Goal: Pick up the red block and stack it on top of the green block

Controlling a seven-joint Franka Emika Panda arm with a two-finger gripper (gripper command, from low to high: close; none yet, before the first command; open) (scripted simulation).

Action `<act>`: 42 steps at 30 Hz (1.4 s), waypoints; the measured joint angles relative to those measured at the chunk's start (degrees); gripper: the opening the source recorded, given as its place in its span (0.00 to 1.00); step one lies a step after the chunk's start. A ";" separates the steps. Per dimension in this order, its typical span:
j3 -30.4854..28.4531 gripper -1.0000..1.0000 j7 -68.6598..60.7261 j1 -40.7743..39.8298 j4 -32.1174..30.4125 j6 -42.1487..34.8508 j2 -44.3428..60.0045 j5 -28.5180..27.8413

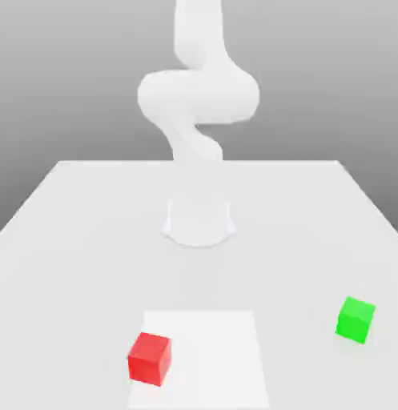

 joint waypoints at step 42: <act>-0.55 0.00 2.37 -5.46 -15.45 22.29 48.16 0.64</act>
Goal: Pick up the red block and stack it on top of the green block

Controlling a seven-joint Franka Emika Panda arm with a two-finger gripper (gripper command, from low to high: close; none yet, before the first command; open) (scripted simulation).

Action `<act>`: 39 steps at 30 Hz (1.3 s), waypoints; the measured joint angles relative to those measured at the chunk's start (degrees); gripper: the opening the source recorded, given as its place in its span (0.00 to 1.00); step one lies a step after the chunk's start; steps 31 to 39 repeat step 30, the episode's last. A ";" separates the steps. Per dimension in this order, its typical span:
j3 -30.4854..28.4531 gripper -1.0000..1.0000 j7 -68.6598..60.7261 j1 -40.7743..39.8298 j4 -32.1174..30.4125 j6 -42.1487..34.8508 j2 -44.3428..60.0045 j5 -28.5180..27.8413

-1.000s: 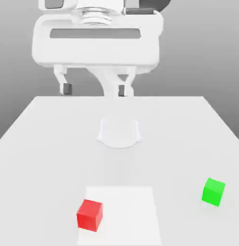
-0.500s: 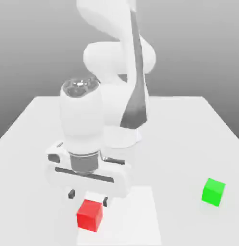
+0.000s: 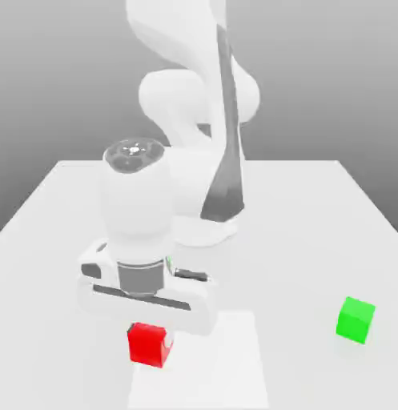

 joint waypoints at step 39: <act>16.70 1.00 -37.03 28.05 -0.62 3.44 3.55 -9.36</act>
